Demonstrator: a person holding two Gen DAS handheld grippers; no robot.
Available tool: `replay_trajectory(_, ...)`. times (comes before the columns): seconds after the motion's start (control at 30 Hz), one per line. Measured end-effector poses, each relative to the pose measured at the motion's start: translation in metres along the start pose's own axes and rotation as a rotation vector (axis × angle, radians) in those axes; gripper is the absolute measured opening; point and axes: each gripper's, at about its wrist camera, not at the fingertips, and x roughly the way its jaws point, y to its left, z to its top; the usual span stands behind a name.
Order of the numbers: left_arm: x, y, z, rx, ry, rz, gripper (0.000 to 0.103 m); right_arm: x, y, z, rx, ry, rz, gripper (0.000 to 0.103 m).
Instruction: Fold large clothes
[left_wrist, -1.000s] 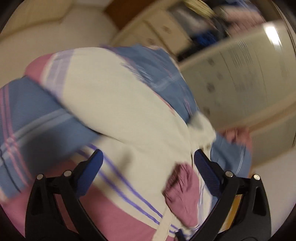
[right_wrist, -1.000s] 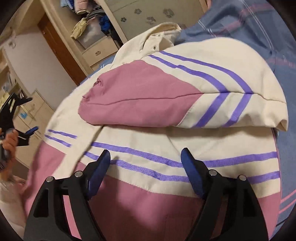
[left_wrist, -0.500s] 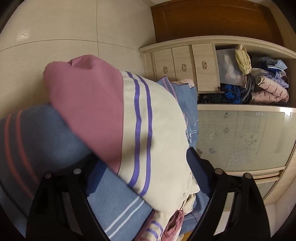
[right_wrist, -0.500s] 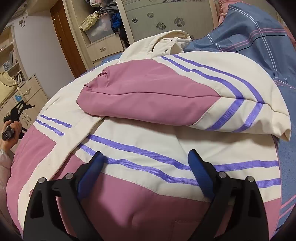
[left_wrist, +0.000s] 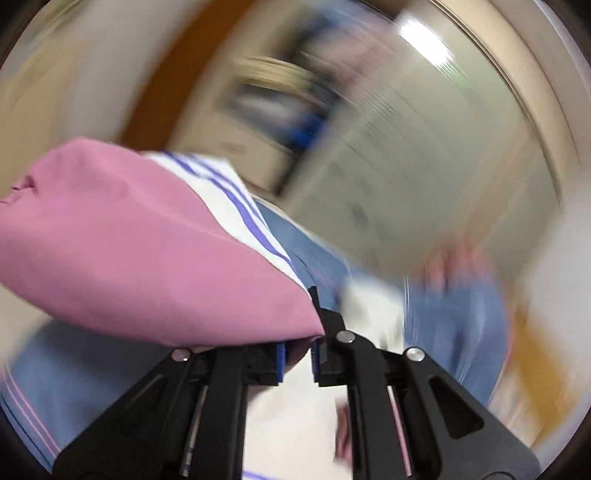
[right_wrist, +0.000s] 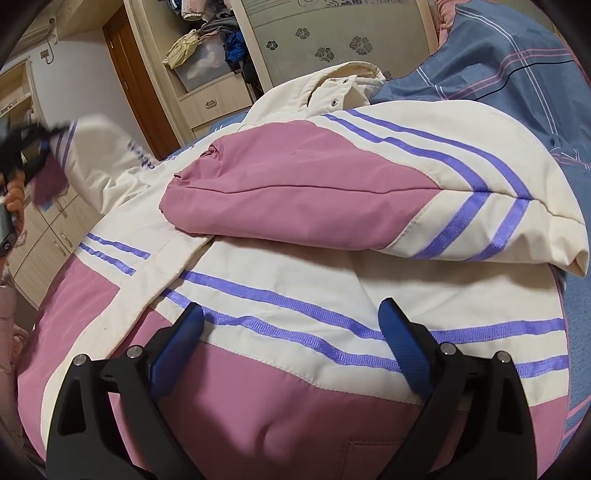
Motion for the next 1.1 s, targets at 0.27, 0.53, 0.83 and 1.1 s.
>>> replay_trajectory(0.27,0.051,-0.170,-0.146,0.548,0.400,-0.006,0.030,-0.012,-0.022,0.000,0.116,-0.058,0.143,0.095)
replay_trajectory(0.53,0.030,-0.092,-0.130,0.238,0.419,-0.011,0.054,-0.067,-0.067,-0.003,0.426,-0.152,0.238,0.096)
replay_trajectory(0.83,0.059,0.044,-0.121,-0.488,0.486,-0.170,0.063,-0.084,-0.071,0.044,0.460,-0.216,0.037,0.096)
replay_trajectory(1.1,0.081,0.098,-0.130,-0.787,0.432,-0.221,0.063,-0.036,-0.054,0.069,0.341,-0.112,-0.065,0.091)
